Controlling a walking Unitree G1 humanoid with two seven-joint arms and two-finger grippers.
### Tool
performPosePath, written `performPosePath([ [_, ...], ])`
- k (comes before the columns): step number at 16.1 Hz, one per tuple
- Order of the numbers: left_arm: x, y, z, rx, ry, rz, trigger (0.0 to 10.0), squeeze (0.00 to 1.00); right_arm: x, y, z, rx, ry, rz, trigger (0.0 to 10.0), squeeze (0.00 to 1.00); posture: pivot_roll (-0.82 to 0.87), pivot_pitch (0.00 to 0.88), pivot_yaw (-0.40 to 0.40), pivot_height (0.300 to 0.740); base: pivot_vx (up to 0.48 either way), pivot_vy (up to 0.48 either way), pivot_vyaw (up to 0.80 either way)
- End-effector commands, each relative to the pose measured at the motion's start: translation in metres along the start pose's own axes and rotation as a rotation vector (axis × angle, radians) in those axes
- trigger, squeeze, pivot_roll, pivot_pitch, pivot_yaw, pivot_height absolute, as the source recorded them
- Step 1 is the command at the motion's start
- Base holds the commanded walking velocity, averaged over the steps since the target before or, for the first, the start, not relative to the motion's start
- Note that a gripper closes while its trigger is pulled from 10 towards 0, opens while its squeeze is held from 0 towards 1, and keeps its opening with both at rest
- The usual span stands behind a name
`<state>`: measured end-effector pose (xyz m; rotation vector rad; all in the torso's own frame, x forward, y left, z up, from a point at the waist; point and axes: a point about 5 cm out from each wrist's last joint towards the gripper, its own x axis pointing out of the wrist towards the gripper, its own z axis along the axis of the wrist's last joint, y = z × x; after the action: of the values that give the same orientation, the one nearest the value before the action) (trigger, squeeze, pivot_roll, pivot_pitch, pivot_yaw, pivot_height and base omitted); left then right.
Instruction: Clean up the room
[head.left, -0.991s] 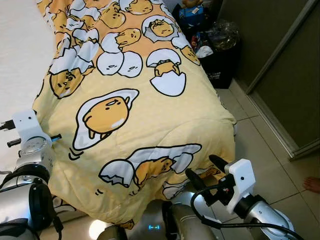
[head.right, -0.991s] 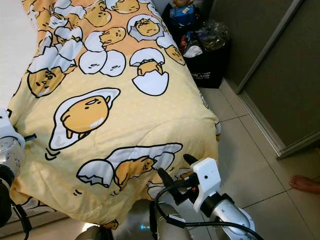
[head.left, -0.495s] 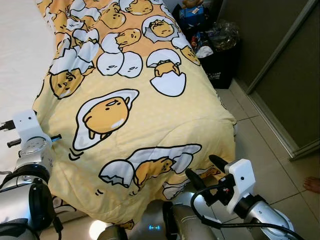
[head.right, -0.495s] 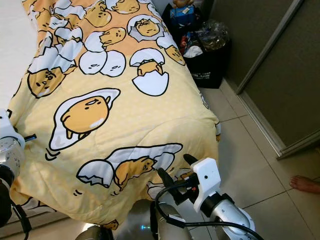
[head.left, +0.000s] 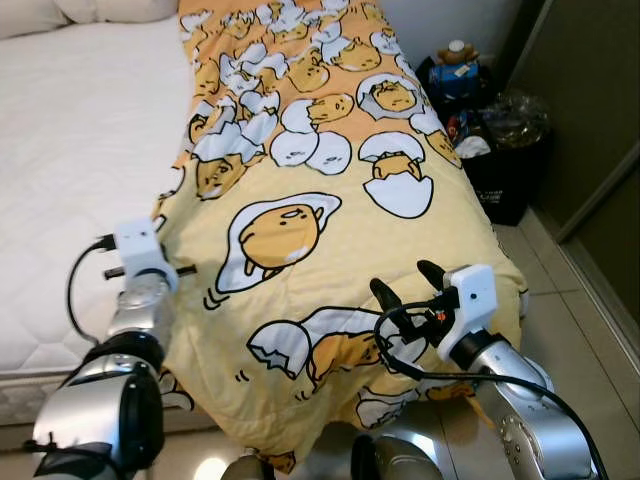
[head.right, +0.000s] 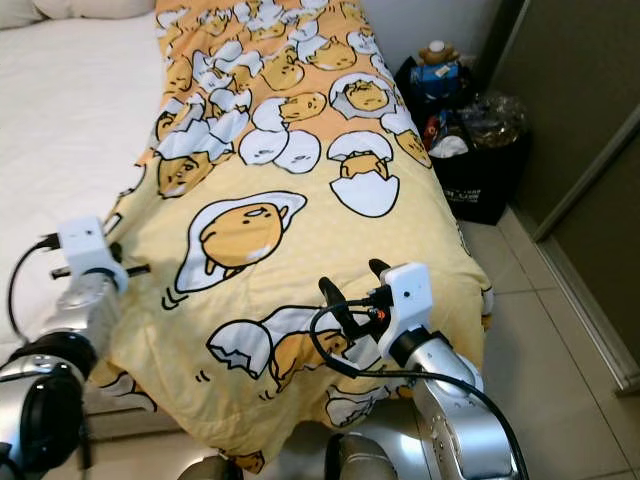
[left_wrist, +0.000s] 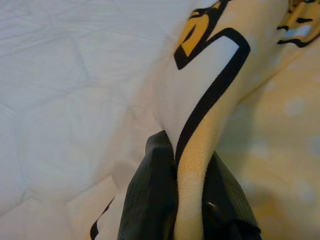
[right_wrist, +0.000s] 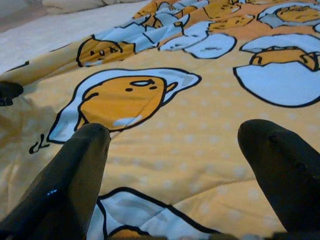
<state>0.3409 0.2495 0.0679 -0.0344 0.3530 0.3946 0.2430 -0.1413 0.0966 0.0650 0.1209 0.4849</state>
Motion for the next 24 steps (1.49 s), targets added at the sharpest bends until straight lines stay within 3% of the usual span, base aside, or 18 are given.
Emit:
performPosePath([
  [1, -0.003, 0.011, -0.014, 0.018, 0.037, 0.04, 0.0, 0.0, 0.002, 0.0, -0.002, -0.005, 0.001, 0.008, 10.0, 0.08, -0.19, 0.019, 0.048, 0.74, 0.0, 0.0, 0.67],
  [7, -0.004, 0.004, -0.019, 0.075, 0.049, 0.016, 0.0, 0.0, 0.002, 0.003, -0.009, -0.002, 0.03, 0.042, 10.0, 0.07, -0.19, 0.027, 0.043, 0.74, 0.0, 0.0, 0.63],
  [9, -0.003, 0.024, -0.019, 0.103, 0.069, 0.097, 0.0, 0.0, 0.0, 0.002, -0.011, 0.006, 0.04, 0.025, 10.0, 0.03, -0.2, 0.033, 0.045, 0.74, 0.0, 0.0, 0.0],
  [10, -0.002, 0.026, -0.018, 0.131, 0.069, 0.087, 0.0, 0.0, -0.001, 0.001, -0.012, 0.003, 0.045, 0.021, 10.0, 0.02, -0.2, 0.033, 0.044, 0.74, 0.0, 0.0, 0.0],
  [11, -0.002, 0.022, -0.018, 0.143, 0.084, 0.06, 10.0, 1.0, -0.002, 0.0, -0.012, 0.002, 0.048, 0.019, 10.0, 0.02, -0.2, 0.035, 0.045, 0.74, 0.0, 0.0, 0.0],
  [14, -0.001, 0.012, -0.012, 0.168, 0.052, 0.022, 10.0, 1.0, -0.003, 0.001, -0.012, 0.006, 0.046, 0.018, 10.0, 0.02, -0.2, 0.037, 0.044, 0.74, 0.0, 0.0, 0.0],
  [18, 0.001, 0.012, -0.003, 0.203, 0.012, 0.037, 10.0, 1.0, -0.004, 0.001, -0.012, 0.009, 0.044, 0.019, 10.0, 0.02, -0.2, 0.039, 0.045, 0.74, 0.0, 0.0, 0.0],
  [23, 0.005, 0.006, 0.017, 0.188, -0.031, 0.009, 10.0, 1.0, -0.009, 0.004, -0.014, 0.007, 0.062, 0.069, 10.0, 0.03, -0.19, 0.044, 0.04, 0.74, 0.0, 0.0, 0.0],
  [24, 0.006, 0.001, 0.023, 0.184, -0.037, -0.025, 10.0, 0.0, -0.011, 0.003, -0.017, -0.007, 0.08, 0.085, 10.0, 0.03, -0.19, 0.043, 0.041, 0.74, 0.0, 0.0, 0.0],
])
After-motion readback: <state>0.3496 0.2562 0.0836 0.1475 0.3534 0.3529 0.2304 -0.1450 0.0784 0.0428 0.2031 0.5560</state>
